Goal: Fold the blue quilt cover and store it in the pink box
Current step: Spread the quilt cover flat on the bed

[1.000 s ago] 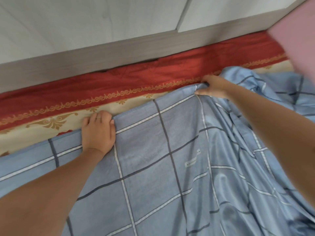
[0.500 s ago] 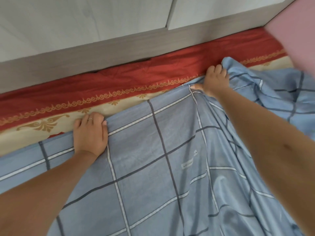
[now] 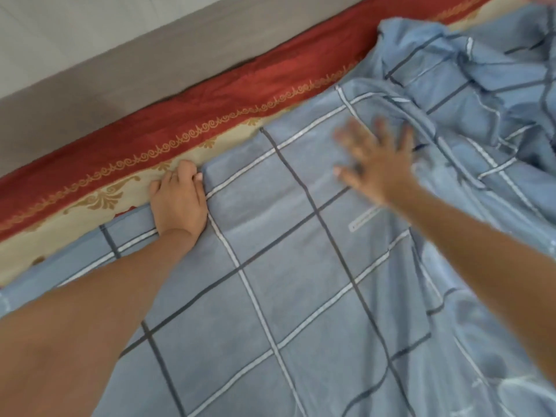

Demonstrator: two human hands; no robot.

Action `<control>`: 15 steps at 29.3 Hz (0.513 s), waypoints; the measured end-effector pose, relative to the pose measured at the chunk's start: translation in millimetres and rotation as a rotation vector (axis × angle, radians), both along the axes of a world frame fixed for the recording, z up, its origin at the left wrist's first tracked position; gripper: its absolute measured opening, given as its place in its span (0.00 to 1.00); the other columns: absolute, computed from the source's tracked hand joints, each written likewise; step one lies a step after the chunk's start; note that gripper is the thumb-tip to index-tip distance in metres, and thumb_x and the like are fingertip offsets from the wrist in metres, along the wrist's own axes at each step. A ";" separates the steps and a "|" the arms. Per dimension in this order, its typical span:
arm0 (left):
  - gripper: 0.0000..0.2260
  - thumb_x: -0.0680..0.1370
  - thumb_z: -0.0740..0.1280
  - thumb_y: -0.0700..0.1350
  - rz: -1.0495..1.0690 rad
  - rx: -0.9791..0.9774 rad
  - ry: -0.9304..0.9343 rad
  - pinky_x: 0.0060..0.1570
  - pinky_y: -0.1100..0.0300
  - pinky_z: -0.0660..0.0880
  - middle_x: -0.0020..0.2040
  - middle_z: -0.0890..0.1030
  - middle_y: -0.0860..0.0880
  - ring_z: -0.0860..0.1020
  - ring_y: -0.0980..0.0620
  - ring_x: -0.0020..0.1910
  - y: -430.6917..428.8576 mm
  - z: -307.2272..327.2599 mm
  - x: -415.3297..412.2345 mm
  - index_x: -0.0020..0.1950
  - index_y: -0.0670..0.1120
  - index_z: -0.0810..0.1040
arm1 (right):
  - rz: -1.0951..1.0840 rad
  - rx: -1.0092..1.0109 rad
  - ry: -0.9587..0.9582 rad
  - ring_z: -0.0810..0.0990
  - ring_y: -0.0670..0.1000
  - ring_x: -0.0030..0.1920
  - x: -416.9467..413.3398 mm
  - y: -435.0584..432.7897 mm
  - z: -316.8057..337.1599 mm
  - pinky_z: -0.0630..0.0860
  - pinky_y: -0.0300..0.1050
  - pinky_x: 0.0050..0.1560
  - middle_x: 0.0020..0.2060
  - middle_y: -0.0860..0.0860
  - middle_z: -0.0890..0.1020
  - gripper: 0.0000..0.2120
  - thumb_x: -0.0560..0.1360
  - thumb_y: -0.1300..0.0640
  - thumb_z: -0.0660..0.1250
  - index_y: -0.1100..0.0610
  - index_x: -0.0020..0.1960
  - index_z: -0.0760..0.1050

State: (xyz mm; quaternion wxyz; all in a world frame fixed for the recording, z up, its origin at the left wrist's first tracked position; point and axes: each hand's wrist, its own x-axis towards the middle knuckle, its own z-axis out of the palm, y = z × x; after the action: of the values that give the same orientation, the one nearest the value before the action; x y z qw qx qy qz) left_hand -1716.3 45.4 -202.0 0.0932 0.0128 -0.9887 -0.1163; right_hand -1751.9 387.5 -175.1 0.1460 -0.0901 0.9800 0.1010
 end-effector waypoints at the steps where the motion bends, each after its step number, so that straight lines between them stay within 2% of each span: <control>1: 0.06 0.80 0.55 0.40 -0.016 0.010 0.031 0.44 0.50 0.61 0.38 0.77 0.39 0.74 0.40 0.38 -0.6 -2.0 3.3 0.51 0.41 0.71 | -0.221 -0.032 0.032 0.43 0.60 0.77 -4.8 14.6 2.8 0.40 0.69 0.71 0.77 0.46 0.42 0.35 0.72 0.31 0.36 0.43 0.77 0.37; 3: 0.09 0.81 0.54 0.39 0.001 0.050 0.044 0.47 0.50 0.63 0.39 0.78 0.40 0.75 0.40 0.40 -0.5 -4.9 1.6 0.57 0.43 0.72 | -0.466 -0.075 0.060 0.47 0.61 0.76 -6.1 17.6 7.3 0.40 0.72 0.69 0.78 0.48 0.48 0.32 0.78 0.36 0.42 0.47 0.78 0.45; 5: 0.13 0.81 0.53 0.40 0.000 0.067 0.064 0.50 0.51 0.63 0.41 0.79 0.41 0.76 0.40 0.43 0.0 -10.6 5.0 0.63 0.45 0.71 | -0.547 -0.136 0.147 0.51 0.61 0.76 22.0 -10.4 1.3 0.41 0.74 0.68 0.78 0.51 0.52 0.28 0.80 0.44 0.47 0.52 0.78 0.50; 7: 0.15 0.81 0.54 0.41 0.016 0.067 0.076 0.53 0.51 0.63 0.48 0.80 0.41 0.75 0.41 0.50 1.0 -8.2 2.7 0.66 0.47 0.69 | -0.360 -0.206 0.311 0.57 0.63 0.74 75.9 -51.8 -6.7 0.44 0.73 0.68 0.75 0.56 0.60 0.29 0.78 0.47 0.45 0.55 0.77 0.56; 8: 0.16 0.80 0.54 0.42 0.041 0.075 0.102 0.55 0.50 0.63 0.54 0.80 0.43 0.74 0.42 0.55 1.4 -2.5 2.5 0.68 0.48 0.68 | -0.184 -0.227 0.356 0.61 0.64 0.73 114.6 -74.7 -6.4 0.46 0.73 0.68 0.73 0.58 0.64 0.30 0.76 0.47 0.46 0.55 0.76 0.59; 10: 0.19 0.78 0.55 0.43 0.052 0.122 0.194 0.60 0.51 0.60 0.64 0.75 0.47 0.70 0.46 0.64 0.1 25.1 29.5 0.69 0.49 0.68 | 0.102 -0.215 0.412 0.64 0.62 0.71 223.9 -110.0 -3.5 0.51 0.70 0.69 0.71 0.55 0.69 0.27 0.76 0.47 0.51 0.52 0.73 0.62; 11: 0.19 0.78 0.55 0.44 0.033 0.154 0.231 0.63 0.51 0.58 0.65 0.74 0.48 0.68 0.47 0.66 0.4 37.0 45.2 0.69 0.49 0.69 | 0.194 -0.219 0.346 0.63 0.60 0.72 277.5 -116.6 -7.7 0.53 0.67 0.69 0.72 0.53 0.68 0.25 0.77 0.47 0.53 0.51 0.73 0.62; 13: 0.17 0.78 0.56 0.44 -0.150 0.189 0.213 0.66 0.49 0.54 0.64 0.74 0.47 0.69 0.46 0.66 0.1 55.7 89.0 0.66 0.47 0.71 | 0.268 -0.257 0.143 0.62 0.57 0.72 380.6 -108.2 -11.3 0.53 0.62 0.71 0.73 0.50 0.67 0.25 0.77 0.47 0.54 0.49 0.74 0.61; 14: 0.16 0.77 0.57 0.44 -0.316 0.191 0.171 0.65 0.48 0.53 0.63 0.74 0.47 0.69 0.46 0.64 -2.8 62.5 115.7 0.64 0.47 0.72 | 0.249 -0.227 0.017 0.63 0.56 0.72 417.9 -94.5 -11.1 0.53 0.61 0.70 0.74 0.49 0.65 0.26 0.77 0.47 0.54 0.47 0.74 0.59; 15: 0.15 0.75 0.58 0.44 -0.513 0.184 0.145 0.65 0.48 0.53 0.61 0.75 0.47 0.70 0.47 0.64 -1.1 77.1 159.3 0.61 0.48 0.74 | 0.148 -0.125 -0.026 0.65 0.56 0.71 469.1 -74.6 -0.7 0.53 0.60 0.69 0.75 0.48 0.63 0.25 0.78 0.48 0.53 0.45 0.75 0.57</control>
State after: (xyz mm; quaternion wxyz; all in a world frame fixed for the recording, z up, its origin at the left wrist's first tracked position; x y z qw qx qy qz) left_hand -1557.0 44.3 -124.9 0.1294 -0.2378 -0.9358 -0.2259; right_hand -1282.8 313.0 -175.8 0.1451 -0.1725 0.9730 0.0492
